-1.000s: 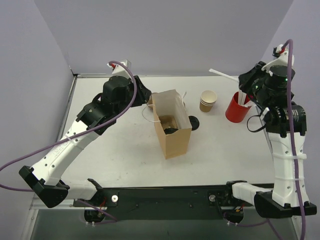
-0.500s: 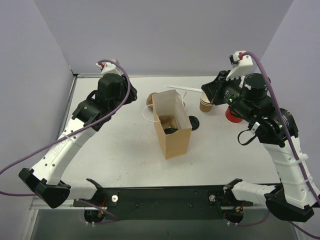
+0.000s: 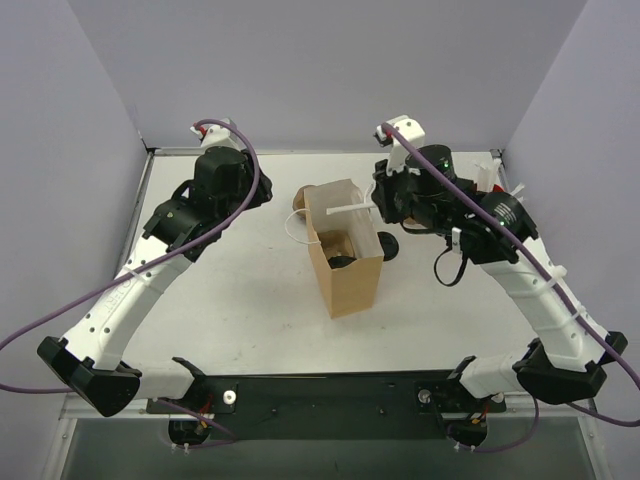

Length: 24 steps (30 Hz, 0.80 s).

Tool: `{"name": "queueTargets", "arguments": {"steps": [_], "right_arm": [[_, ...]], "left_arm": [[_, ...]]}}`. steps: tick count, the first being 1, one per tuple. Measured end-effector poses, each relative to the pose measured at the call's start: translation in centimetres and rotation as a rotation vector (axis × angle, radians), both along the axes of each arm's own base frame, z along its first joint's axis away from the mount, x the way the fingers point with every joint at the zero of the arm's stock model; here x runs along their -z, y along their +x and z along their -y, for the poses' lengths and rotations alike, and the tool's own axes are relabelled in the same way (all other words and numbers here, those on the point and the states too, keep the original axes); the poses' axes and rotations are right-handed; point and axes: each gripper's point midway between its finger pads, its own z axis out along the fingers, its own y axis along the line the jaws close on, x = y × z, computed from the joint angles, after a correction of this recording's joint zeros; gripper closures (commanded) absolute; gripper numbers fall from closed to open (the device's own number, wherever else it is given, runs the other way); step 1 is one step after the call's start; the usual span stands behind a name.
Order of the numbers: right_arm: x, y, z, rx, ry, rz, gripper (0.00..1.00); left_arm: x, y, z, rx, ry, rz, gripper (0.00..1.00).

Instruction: Pack the takeout coffee

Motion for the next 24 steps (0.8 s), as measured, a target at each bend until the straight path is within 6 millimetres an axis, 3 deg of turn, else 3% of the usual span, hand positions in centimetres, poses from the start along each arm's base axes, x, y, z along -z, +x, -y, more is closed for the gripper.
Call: {"name": "queueTargets", "arguments": {"steps": [4, 5, 8, 13, 15, 16, 24], "right_arm": [[1.6, 0.5, -1.2, -0.019, -0.066, -0.024, 0.78], [1.9, 0.6, -1.4, -0.023, -0.079, -0.029, 0.67], [2.8, 0.8, -1.9, -0.032, -0.113, -0.044, 0.5], [2.8, 1.1, -2.1, -0.034, -0.125, -0.046, 0.34], [2.3, 1.2, -2.2, -0.03, -0.114, -0.037, 0.28], [2.0, 1.3, -2.0, -0.023, -0.111, -0.03, 0.23], [0.1, 2.4, 0.4, 0.101, -0.057, 0.006, 0.11]], "left_arm": [[0.1, 0.0, -0.1, 0.0, 0.0, -0.002, 0.54], [0.1, 0.0, -0.1, 0.0, -0.001, -0.003, 0.54], [0.2, 0.1, -0.1, 0.002, -0.001, -0.006, 0.54], [0.3, 0.1, 0.0, 0.008, -0.004, -0.011, 0.53], [0.5, 0.1, 0.2, 0.019, -0.002, -0.017, 0.49], [0.6, 0.1, 0.3, 0.028, 0.002, -0.021, 0.42], [2.7, 0.4, 1.1, 0.073, 0.049, -0.077, 0.28]]}}
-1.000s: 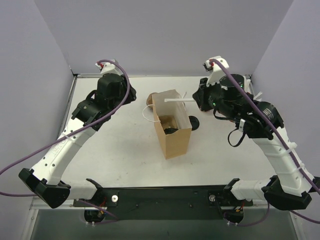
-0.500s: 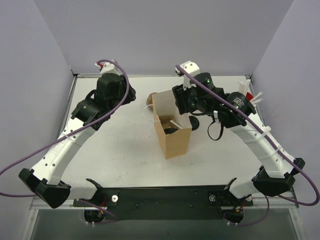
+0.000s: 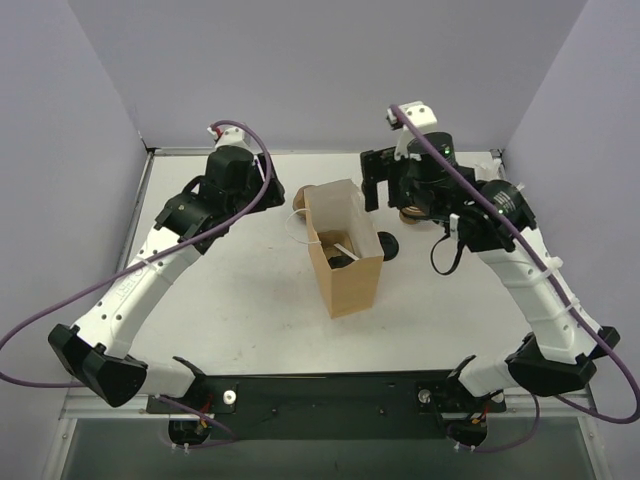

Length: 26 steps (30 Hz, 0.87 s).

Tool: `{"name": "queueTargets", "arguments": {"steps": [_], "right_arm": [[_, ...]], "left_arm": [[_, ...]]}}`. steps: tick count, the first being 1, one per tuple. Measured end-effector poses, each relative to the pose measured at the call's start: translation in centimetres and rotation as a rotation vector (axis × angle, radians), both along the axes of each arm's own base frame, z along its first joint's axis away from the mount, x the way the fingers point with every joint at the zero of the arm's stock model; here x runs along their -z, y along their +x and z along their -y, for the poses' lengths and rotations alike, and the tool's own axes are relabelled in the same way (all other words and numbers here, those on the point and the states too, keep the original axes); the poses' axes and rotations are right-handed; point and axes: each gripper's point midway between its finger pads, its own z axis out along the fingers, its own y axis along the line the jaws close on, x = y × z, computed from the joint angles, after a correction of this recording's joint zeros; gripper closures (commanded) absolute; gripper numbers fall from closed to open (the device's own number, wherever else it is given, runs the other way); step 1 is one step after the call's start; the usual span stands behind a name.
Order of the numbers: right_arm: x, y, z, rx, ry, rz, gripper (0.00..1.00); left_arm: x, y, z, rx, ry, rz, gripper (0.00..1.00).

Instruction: Pack the takeout coffee

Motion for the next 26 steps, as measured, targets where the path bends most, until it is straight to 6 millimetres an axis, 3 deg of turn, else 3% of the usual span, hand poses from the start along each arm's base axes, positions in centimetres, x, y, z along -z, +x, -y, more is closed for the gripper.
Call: {"name": "queueTargets", "arguments": {"steps": [5, 8, 11, 14, 21, 26], "right_arm": [[-0.5, 1.4, 6.1, 0.208, 0.102, 0.001, 0.08], [0.6, 1.3, 9.6, 0.33, 0.151, -0.015, 0.08], [2.9, 1.3, 12.1, 0.425, 0.202, -0.052, 0.08], [7.0, 1.4, 14.0, 0.508, 0.232, -0.122, 0.08], [14.6, 1.0, 13.9, 0.557, 0.248, -0.264, 0.08], [15.7, 1.1, 13.4, 0.558, 0.275, -0.279, 0.08]], "left_arm": [[0.5, 0.2, -0.6, -0.008, 0.01, -0.014, 0.27], [1.4, 0.5, -1.4, -0.028, 0.019, -0.033, 0.24], [2.7, 0.7, -2.3, -0.053, 0.036, -0.061, 0.22], [4.1, 0.6, -3.2, -0.079, 0.066, -0.09, 0.22], [8.0, -0.3, -5.1, -0.139, 0.144, -0.158, 0.21], [9.8, -1.0, -6.1, -0.175, 0.184, -0.198, 0.19]]}}
